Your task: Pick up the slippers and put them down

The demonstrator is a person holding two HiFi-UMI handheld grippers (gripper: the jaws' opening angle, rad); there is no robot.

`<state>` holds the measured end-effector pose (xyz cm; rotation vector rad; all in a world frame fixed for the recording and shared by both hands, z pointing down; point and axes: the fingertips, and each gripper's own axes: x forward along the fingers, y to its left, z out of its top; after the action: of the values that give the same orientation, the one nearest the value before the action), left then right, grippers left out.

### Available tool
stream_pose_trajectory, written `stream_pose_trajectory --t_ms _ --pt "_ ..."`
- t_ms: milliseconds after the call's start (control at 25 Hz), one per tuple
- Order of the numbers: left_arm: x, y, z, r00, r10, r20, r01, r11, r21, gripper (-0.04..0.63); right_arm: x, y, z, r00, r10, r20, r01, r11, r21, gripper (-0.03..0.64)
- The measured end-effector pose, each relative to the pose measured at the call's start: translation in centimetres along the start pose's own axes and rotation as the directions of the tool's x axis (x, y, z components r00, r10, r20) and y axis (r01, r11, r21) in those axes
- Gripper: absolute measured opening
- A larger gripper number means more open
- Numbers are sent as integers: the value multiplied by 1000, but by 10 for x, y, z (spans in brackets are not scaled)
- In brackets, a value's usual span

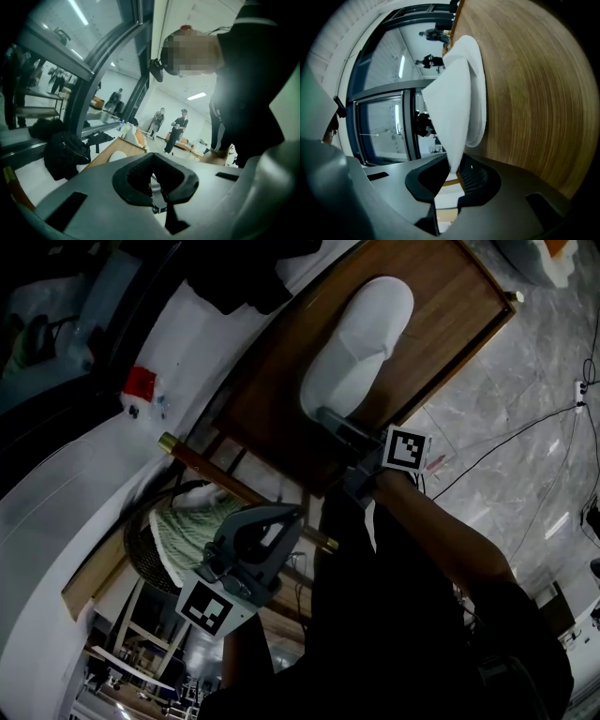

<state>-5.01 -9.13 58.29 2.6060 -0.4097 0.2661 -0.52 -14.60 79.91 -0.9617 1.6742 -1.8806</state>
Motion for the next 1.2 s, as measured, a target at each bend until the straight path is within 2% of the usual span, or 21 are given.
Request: stream_pose_trajectory --t_ms 160,240,480,680,760,960,1000,1040,1200 --pt "-1 -2 -5 1000 -5 -4 5 1000 3 11 4 -6 -9 999 -30 -27 31 998 46 59" --pt "-2 -2 -7 1000 -10 -3 10 1000 2 11 7 -8 -14 998 -42 -51 44 998 53 148" --pt "-5 -7 -8 1000 -21 0 21 1000 19 11 -3 -23 -29 988 -133 -79 144 979 146 175" --pt "-10 -11 -10 1000 -22 6 22 999 29 11 -7 -21 -45 986 -121 -118 140 976 169 184" --pt "-11 -12 -9 1000 -21 11 20 999 33 11 -8 -16 -47 987 -93 -133 113 981 155 184" --pt "-19 -16 -1 999 -2 36 0 999 50 11 -5 25 -46 985 39 -167 -26 997 79 178" --pt "-22 -17 2 999 3 44 -6 999 54 11 -5 36 -46 984 59 -171 -48 997 64 142" --pt "-26 -20 7 999 8 52 -11 998 56 11 -6 50 -46 982 78 -173 -71 996 47 78" --pt "-44 -36 38 994 27 109 -35 997 74 11 -10 126 -44 964 178 -199 -196 978 -75 48"
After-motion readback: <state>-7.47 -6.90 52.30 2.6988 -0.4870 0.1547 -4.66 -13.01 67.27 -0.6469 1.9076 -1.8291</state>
